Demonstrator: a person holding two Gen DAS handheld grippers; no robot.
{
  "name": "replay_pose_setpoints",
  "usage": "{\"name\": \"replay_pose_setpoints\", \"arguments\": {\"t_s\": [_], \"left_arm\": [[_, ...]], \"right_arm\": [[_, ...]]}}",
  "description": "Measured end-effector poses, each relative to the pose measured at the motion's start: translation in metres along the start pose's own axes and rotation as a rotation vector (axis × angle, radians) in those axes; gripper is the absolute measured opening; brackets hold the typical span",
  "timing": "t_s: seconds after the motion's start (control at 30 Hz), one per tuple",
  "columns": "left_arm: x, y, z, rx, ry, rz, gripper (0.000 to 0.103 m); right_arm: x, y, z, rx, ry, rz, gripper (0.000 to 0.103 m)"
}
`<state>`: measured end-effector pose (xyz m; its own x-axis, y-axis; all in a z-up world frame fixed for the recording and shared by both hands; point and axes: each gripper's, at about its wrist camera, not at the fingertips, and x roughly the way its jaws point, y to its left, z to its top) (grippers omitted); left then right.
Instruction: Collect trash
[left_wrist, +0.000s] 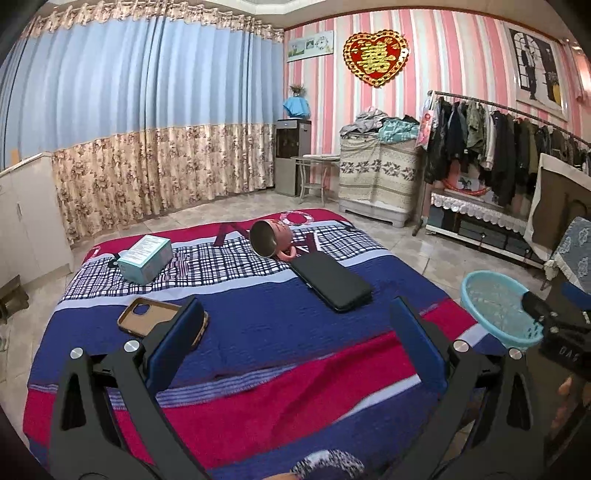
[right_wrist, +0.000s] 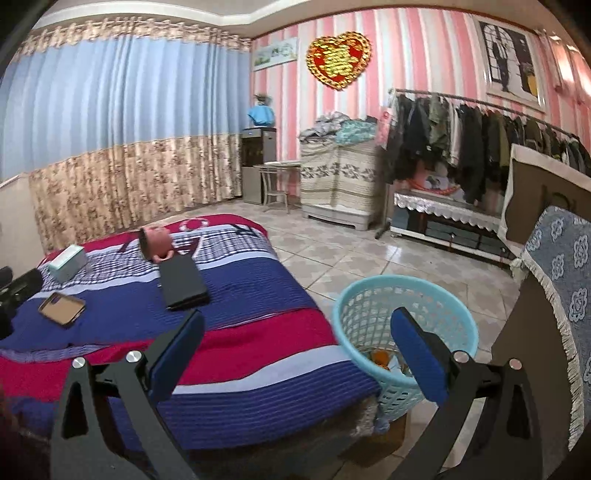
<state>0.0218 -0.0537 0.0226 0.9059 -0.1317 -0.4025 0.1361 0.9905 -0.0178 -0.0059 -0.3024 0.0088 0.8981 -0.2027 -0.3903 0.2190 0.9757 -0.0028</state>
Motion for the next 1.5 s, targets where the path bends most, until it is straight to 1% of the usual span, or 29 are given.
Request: {"name": "replay_pose_setpoints", "arguments": {"t_s": [0.1, 0.27, 0.33, 0.43, 0.5, 0.83, 1.0, 1.13, 1.5], "left_arm": [[-0.010, -0.003, -0.006, 0.026, 0.001, -0.007, 0.097], [-0.026, -0.005, -0.008, 0.048, -0.022, -0.003, 0.098], [-0.031, -0.004, -0.008, 0.049, -0.039, 0.002, 0.098], [-0.039, 0.000, -0.008, 0.025, -0.047, -0.016, 0.098], [-0.042, 0.003, -0.007, 0.010, -0.057, -0.021, 0.098], [-0.047, 0.007, -0.006, 0.001, -0.092, -0.013, 0.098], [-0.049, 0.007, -0.007, 0.001, -0.110, -0.027, 0.098], [-0.050, 0.006, -0.008, 0.000, -0.107, -0.030, 0.098], [-0.056, 0.007, -0.006, -0.004, -0.136, -0.017, 0.098]], "right_arm": [[-0.011, 0.005, 0.001, -0.001, -0.007, 0.015, 0.098], [-0.033, 0.019, 0.008, -0.021, -0.041, 0.037, 0.098], [-0.039, 0.024, 0.008, -0.034, -0.046, 0.039, 0.098], [-0.046, 0.030, 0.008, -0.053, -0.051, 0.038, 0.098], [-0.047, 0.032, 0.008, -0.057, -0.054, 0.036, 0.098], [-0.049, 0.035, 0.009, -0.056, -0.059, 0.041, 0.098], [-0.053, 0.037, 0.010, -0.056, -0.065, 0.042, 0.098], [-0.053, 0.037, 0.010, -0.055, -0.065, 0.042, 0.098], [-0.056, 0.034, 0.012, -0.055, -0.067, 0.036, 0.098]]}}
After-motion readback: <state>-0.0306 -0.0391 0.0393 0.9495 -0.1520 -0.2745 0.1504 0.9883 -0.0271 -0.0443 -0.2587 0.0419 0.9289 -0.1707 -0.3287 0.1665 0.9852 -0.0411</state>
